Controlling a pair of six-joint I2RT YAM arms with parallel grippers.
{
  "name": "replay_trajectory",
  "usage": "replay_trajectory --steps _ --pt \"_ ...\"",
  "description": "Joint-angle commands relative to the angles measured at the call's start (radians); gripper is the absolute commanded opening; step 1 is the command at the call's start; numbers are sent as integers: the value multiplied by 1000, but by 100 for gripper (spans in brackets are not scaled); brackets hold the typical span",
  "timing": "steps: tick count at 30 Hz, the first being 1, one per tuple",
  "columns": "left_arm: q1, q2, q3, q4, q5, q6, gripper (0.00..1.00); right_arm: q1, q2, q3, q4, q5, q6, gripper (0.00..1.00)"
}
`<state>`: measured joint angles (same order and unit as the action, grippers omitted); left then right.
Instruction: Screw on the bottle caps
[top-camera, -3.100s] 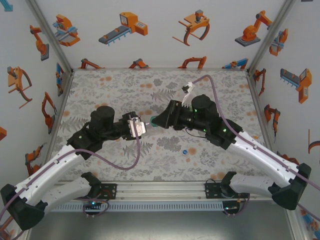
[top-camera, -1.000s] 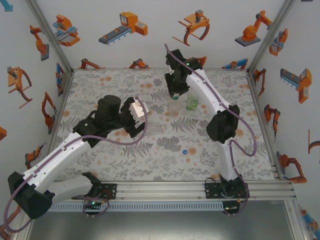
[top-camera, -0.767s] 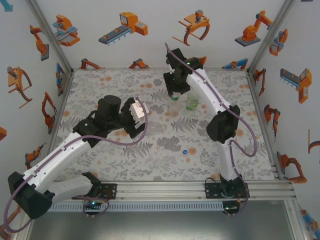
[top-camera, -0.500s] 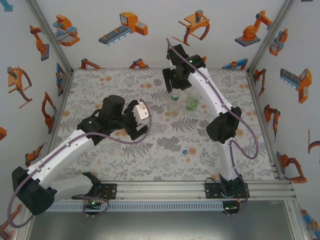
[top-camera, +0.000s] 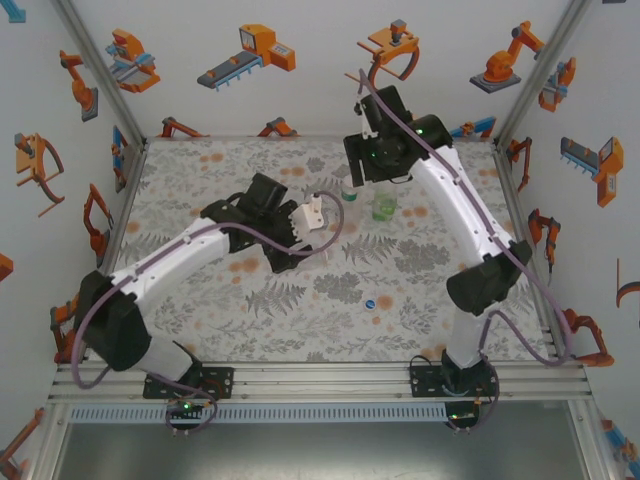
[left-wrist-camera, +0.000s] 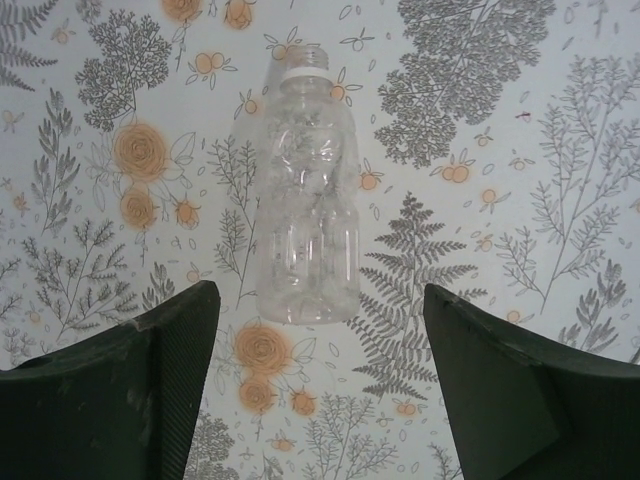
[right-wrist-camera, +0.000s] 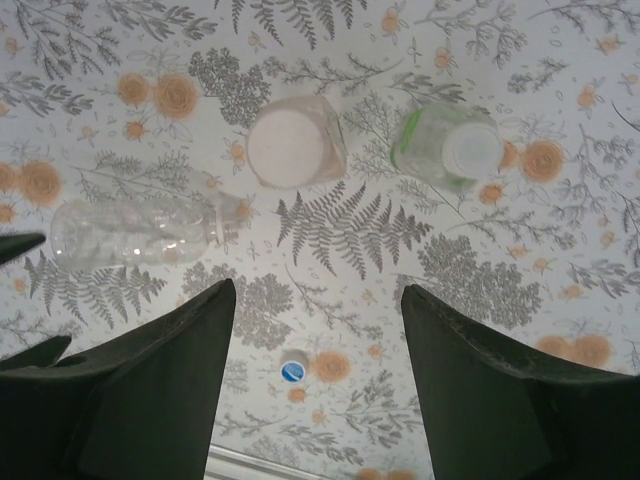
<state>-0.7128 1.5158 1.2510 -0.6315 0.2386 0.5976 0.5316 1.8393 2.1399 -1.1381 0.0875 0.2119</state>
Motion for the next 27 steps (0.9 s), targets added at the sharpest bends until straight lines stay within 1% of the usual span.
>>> replay_trajectory --steps 1,4,8,14,20,23,27 --pt "-14 74 83 -114 -35 -6 79 -13 -81 -87 45 44 -20 64" --pt "-21 153 132 -116 -54 -23 82 -29 -147 -157 61 55 -25 64" --pt "-22 267 204 -159 -68 -47 83 -55 -233 -242 82 66 -30 65" --pt "-22 373 225 -167 -96 -60 87 -92 -327 -343 109 55 -30 65" --pt "-23 426 211 -173 -128 -65 86 -105 -357 -380 113 44 -34 66" --pt "-22 437 195 -158 -144 -64 83 -105 -357 -385 113 40 -35 66" --pt "-19 448 182 -134 -137 -64 79 -105 -356 -390 114 30 -35 66"
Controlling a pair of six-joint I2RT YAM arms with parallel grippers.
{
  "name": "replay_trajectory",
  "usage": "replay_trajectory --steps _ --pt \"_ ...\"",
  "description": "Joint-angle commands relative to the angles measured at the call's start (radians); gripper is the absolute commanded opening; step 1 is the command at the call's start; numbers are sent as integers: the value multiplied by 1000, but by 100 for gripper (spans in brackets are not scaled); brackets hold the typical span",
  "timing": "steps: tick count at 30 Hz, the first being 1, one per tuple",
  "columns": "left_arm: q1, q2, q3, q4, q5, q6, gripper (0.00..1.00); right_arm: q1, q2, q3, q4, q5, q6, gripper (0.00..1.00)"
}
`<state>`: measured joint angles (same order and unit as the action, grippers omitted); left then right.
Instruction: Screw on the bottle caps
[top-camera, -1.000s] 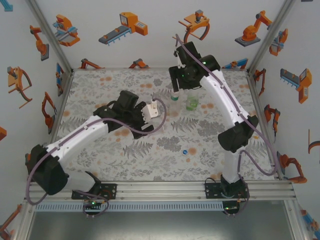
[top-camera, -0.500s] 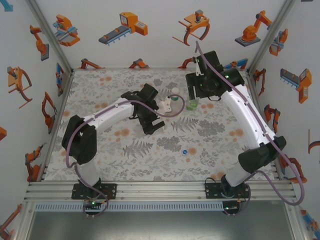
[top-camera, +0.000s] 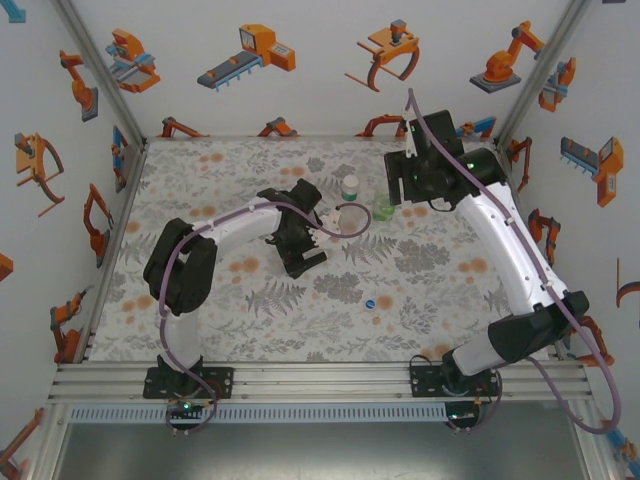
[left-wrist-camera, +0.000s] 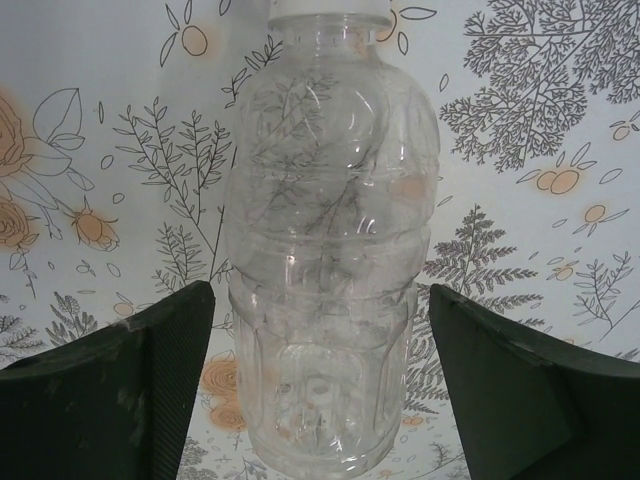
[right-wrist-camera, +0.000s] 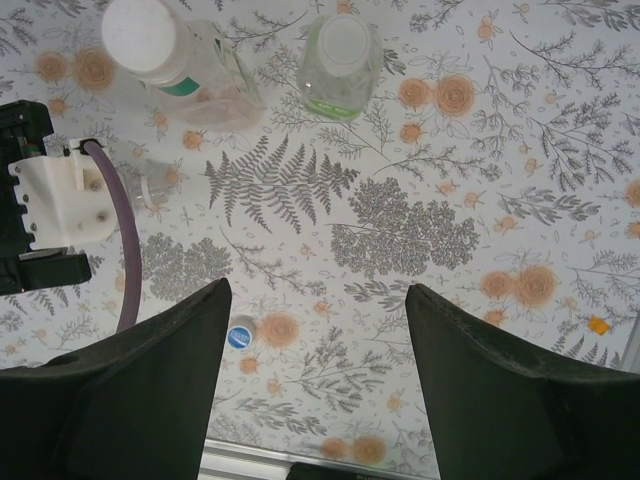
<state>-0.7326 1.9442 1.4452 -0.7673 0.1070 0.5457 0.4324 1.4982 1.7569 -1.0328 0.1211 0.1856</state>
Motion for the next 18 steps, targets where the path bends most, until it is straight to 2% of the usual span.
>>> replay_trajectory --steps 1,13,18 --pt "2 23 -15 8 -4 -15 79 -7 -15 -7 10 -4 -9 66" --pt "23 13 -101 119 58 4 83 -7 -18 -11 13 -11 -13 66" --pt "30 19 -121 135 77 8 78 -7 -20 -22 16 -14 -13 66"
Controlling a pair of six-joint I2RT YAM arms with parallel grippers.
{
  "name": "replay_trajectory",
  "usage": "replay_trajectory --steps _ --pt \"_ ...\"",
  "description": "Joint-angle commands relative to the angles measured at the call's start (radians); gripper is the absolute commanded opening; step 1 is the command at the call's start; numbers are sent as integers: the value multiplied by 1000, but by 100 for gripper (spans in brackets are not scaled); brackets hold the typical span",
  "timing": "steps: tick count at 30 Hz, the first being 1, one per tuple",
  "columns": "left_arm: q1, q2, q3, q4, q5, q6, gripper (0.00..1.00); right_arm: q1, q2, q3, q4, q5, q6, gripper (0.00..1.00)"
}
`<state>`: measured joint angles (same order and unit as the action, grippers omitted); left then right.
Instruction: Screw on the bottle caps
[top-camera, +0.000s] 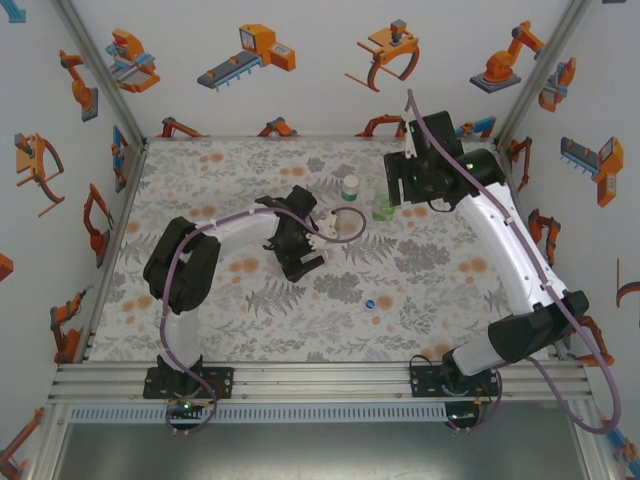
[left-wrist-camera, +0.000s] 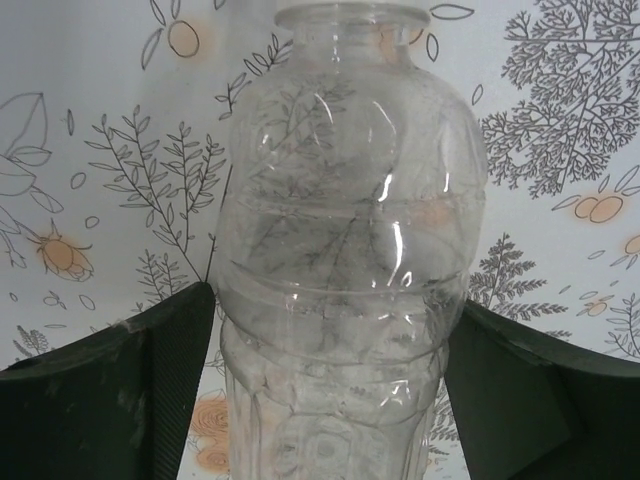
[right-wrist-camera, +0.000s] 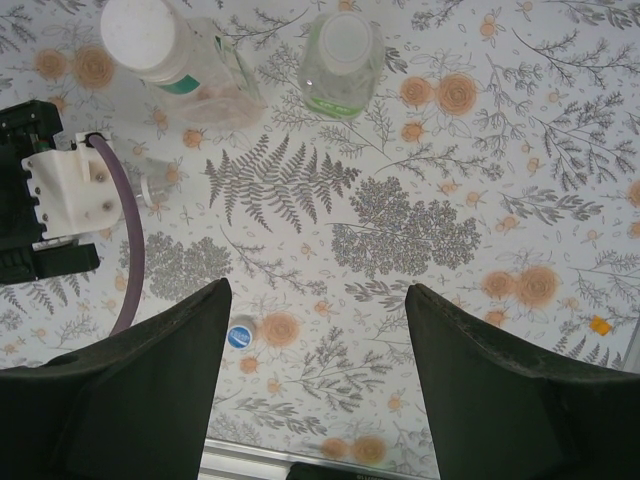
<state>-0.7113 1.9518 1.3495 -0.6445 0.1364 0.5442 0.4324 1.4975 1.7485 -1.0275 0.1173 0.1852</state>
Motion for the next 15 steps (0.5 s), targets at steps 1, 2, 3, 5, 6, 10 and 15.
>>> replay_trajectory --steps 1,2,3,5,6,10,15 --pt "10 13 -23 9 49 9 76 -7 -22 -15 10 -10 -12 66" --pt "10 13 -22 9 49 9 74 -7 -22 -15 9 -10 -13 66" --pt "11 12 -23 10 52 10 71 -7 -23 -15 9 -10 -13 66" --pt "13 10 -21 9 54 12 67 -7 -27 -15 10 -10 -13 66" --pt "13 8 -21 8 56 13 64 -7 -29 -17 10 -10 -13 66" --pt "16 -5 -21 -2 55 19 58 -7 -44 -20 10 -4 -13 66" --pt "24 -69 -33 -7 69 15 50 -7 -68 -23 11 -6 -9 66"
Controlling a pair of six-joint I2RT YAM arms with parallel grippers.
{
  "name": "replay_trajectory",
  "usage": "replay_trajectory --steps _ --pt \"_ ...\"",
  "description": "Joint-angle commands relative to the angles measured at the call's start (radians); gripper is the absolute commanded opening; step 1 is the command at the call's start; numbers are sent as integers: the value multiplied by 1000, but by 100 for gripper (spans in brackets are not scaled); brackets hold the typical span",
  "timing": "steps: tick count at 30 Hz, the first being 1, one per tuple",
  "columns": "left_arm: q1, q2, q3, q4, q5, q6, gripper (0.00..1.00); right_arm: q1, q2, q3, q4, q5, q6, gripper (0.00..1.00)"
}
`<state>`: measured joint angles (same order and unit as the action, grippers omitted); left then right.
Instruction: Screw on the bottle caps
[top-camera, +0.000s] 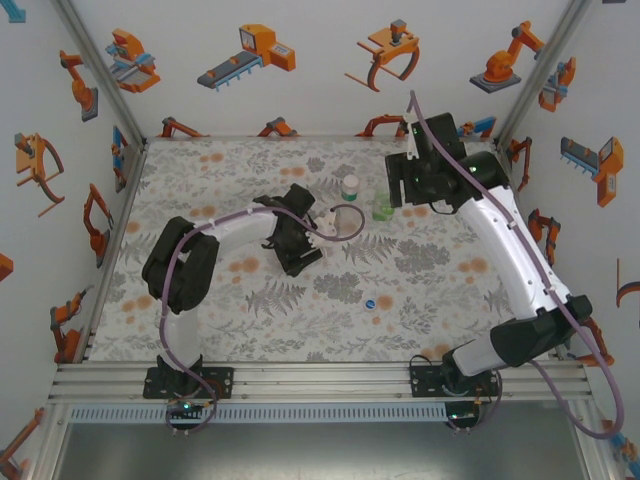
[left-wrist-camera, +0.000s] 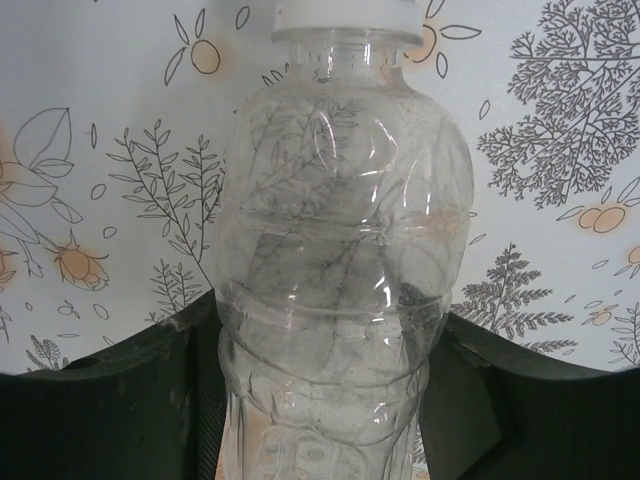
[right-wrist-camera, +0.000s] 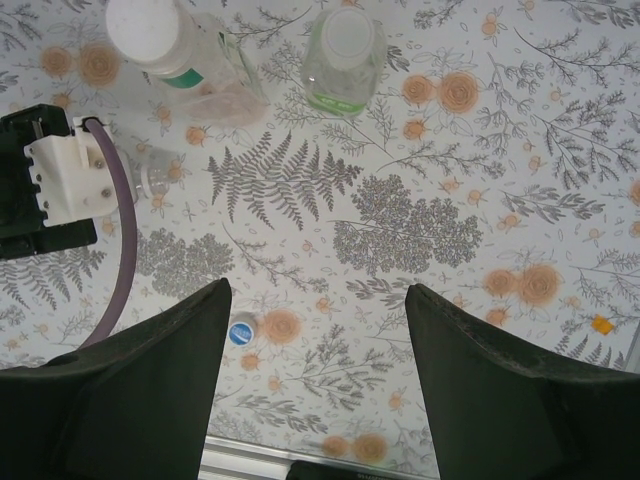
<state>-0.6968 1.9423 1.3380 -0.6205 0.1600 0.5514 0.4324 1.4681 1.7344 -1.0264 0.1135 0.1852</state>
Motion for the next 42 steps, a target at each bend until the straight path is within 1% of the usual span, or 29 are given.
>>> replay_trajectory --steps 1,8,11,15,18,21,22,24,26,27,30,32,34,37,42 --pt "13 -79 -27 -33 56 4 49 -7 -46 -11 10 -6 -5 65" --pt "44 -288 -52 -14 191 -38 44 -5 -95 -54 32 -20 23 64" --pt "70 -399 -77 22 274 -54 42 -5 -126 -92 47 -46 34 61" --pt "140 -560 -152 157 436 -123 37 -6 -167 -159 62 -101 71 60" --pt "178 -663 -218 267 507 -155 33 -1 -165 -183 31 -146 112 59" --pt "205 -739 -264 354 570 -181 28 21 -155 -216 3 -163 143 58" --pt "212 -760 -282 388 580 -192 28 36 -156 -232 3 -156 148 58" --pt "224 -804 -326 482 593 -224 22 78 -158 -277 8 -136 177 57" --pt "235 -843 -374 579 599 -255 20 118 -154 -325 18 -117 209 57" --pt "242 -863 -399 632 600 -274 16 141 -149 -348 18 -99 227 57" --pt "271 -911 -467 774 600 -353 13 211 -131 -415 29 -28 284 56" --pt "297 -932 -501 833 600 -392 10 254 -117 -458 50 8 323 56" --pt "317 -950 -520 861 600 -408 8 285 -102 -503 80 29 366 56" --pt "324 -974 -519 841 596 -399 7 326 -83 -577 152 43 426 56" --pt "324 -1013 -526 821 570 -396 5 384 -66 -712 327 57 513 55"
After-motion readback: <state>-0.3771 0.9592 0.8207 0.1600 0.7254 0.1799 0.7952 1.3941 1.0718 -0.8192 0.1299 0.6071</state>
